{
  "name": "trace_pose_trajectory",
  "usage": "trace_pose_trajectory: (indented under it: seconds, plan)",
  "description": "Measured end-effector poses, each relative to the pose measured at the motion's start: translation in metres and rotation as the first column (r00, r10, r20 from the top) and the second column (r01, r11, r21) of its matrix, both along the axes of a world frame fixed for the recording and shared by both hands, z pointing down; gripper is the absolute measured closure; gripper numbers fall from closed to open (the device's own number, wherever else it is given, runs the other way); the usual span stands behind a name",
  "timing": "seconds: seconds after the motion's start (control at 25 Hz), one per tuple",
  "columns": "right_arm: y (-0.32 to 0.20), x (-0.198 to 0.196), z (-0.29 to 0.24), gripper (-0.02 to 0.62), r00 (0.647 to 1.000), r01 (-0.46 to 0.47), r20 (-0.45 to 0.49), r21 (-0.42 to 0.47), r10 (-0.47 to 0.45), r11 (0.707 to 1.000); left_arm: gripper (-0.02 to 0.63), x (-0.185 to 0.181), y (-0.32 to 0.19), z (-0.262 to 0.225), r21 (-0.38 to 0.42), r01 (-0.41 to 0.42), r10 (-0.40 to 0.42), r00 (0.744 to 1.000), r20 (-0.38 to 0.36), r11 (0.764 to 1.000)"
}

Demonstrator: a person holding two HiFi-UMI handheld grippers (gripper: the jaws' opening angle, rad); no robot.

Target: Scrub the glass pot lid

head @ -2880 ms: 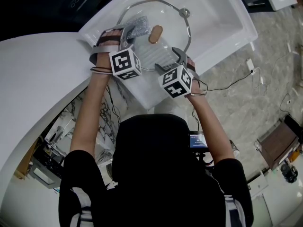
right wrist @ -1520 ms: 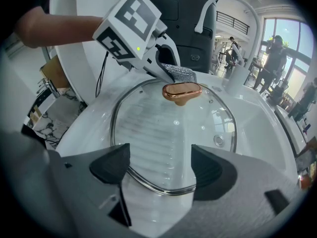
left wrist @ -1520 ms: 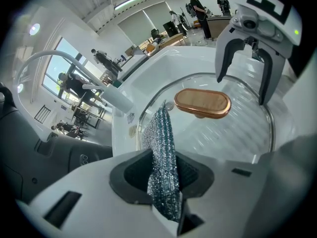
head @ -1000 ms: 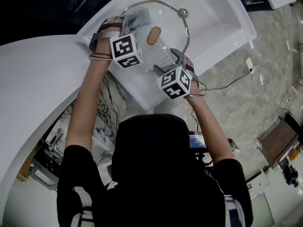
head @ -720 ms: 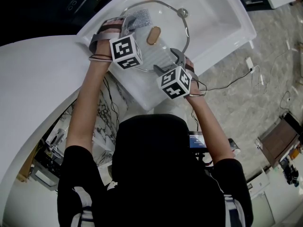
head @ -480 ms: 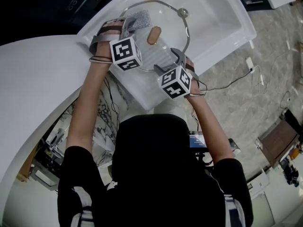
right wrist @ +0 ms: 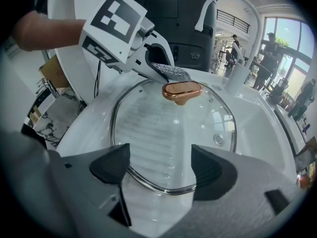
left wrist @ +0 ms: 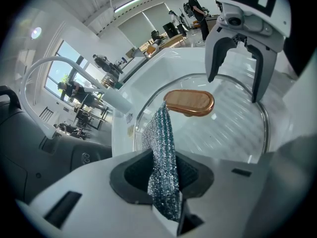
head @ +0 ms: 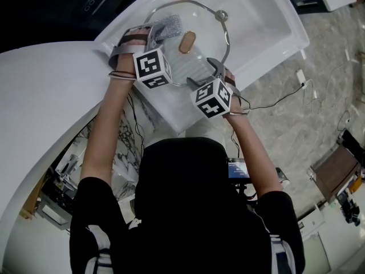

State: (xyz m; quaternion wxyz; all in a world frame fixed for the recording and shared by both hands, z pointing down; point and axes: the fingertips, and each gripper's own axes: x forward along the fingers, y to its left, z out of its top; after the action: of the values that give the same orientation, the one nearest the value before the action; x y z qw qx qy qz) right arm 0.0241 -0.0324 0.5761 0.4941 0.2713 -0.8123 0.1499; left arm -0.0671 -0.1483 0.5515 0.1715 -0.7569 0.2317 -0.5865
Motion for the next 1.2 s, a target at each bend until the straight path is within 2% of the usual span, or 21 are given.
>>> trace_pose_trajectory:
  seconds: [1.2]
  plan:
    - [-0.001, 0.001, 0.001, 0.219, 1.0, -0.004, -0.007, -0.003, 0.004, 1.0, 0.517, -0.002, 0.052, 0.001, -0.001, 0.021, -0.021, 0.999, -0.029, 1.0]
